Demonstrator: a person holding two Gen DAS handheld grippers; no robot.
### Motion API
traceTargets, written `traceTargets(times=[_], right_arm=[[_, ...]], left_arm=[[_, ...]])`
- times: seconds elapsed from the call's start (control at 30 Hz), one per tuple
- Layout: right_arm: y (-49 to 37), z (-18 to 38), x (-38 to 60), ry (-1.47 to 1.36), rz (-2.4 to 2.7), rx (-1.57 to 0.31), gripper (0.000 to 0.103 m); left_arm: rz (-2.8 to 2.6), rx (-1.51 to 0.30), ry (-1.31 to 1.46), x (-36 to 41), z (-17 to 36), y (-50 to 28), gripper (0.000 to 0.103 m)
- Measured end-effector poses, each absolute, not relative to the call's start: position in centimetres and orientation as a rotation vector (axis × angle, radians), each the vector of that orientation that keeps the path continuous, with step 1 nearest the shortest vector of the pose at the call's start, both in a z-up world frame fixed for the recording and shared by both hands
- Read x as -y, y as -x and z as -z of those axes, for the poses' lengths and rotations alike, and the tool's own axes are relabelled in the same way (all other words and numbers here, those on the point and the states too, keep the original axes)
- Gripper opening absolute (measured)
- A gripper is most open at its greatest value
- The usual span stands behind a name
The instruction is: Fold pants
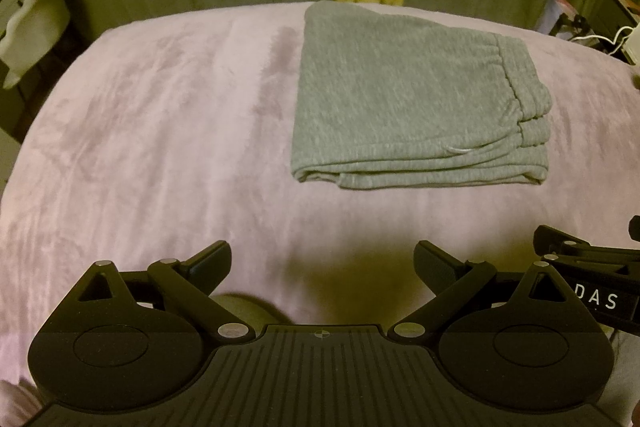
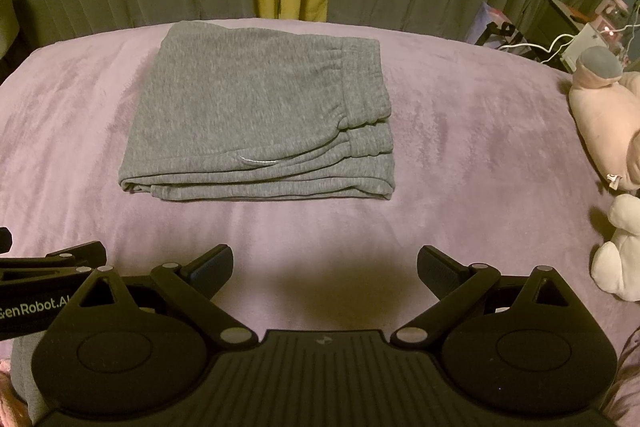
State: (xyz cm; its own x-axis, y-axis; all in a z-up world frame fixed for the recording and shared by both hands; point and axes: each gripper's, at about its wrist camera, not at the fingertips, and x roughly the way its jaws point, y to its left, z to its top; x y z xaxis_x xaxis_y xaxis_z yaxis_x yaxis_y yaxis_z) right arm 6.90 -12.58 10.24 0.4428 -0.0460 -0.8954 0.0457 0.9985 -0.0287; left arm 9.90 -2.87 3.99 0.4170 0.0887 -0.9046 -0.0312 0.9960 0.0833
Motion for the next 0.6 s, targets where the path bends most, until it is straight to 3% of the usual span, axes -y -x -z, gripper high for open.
traceTargets(times=[0.6], right_arm=[[-6.92,-10.37,12.52,0.0,0.06,-1.11,0.099]], left_arm=[[-0.077,-1.138,-0.052,2.7,-4.09,-9.96,0.101]])
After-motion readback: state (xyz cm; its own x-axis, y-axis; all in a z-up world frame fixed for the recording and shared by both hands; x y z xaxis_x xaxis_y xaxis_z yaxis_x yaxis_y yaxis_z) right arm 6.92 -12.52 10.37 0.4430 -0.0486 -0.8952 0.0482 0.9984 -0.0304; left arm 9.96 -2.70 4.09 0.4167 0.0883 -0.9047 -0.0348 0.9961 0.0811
